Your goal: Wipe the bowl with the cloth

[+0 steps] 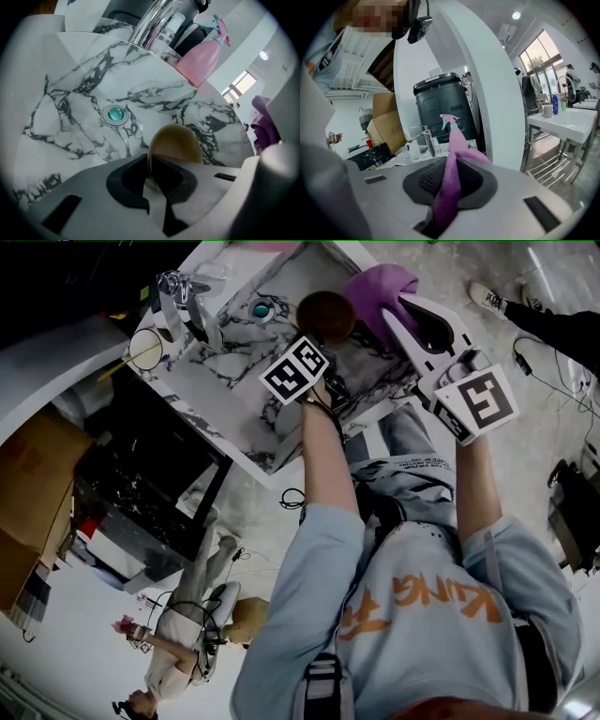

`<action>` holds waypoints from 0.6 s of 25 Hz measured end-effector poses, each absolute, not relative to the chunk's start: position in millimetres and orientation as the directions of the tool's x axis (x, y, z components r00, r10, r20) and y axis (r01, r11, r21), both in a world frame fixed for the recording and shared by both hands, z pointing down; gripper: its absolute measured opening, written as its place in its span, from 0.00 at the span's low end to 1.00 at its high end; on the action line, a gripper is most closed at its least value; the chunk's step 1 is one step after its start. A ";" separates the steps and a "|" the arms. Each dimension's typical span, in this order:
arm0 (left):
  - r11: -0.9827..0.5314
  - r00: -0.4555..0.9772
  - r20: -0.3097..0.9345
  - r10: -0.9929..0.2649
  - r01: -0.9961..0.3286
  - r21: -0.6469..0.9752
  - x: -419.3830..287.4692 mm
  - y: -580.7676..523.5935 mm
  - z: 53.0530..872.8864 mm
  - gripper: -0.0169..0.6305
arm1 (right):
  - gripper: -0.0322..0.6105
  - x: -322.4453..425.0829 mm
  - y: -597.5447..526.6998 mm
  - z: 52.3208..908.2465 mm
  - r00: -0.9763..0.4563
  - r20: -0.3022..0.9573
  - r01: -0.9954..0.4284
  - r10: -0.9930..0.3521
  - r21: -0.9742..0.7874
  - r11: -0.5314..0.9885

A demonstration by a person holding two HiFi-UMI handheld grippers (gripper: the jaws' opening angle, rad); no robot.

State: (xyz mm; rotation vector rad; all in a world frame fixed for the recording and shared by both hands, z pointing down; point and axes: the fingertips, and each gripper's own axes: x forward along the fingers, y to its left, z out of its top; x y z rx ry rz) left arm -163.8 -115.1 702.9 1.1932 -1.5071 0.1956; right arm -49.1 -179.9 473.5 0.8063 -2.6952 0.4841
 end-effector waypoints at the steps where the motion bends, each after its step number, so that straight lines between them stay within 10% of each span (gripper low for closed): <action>1: 0.475 0.159 0.810 -0.564 -0.740 0.476 -164.0 -115.5 701.1 0.09 | 0.17 -48.0 -178.9 472.2 -0.804 0.360 -0.568 -0.473 -0.231 0.790; 15: 0.495 -0.083 0.639 -0.765 -0.712 0.499 -207.4 -87.8 573.5 0.08 | 0.17 -43.5 -154.3 423.2 -0.867 0.271 -0.475 -0.418 -0.193 0.859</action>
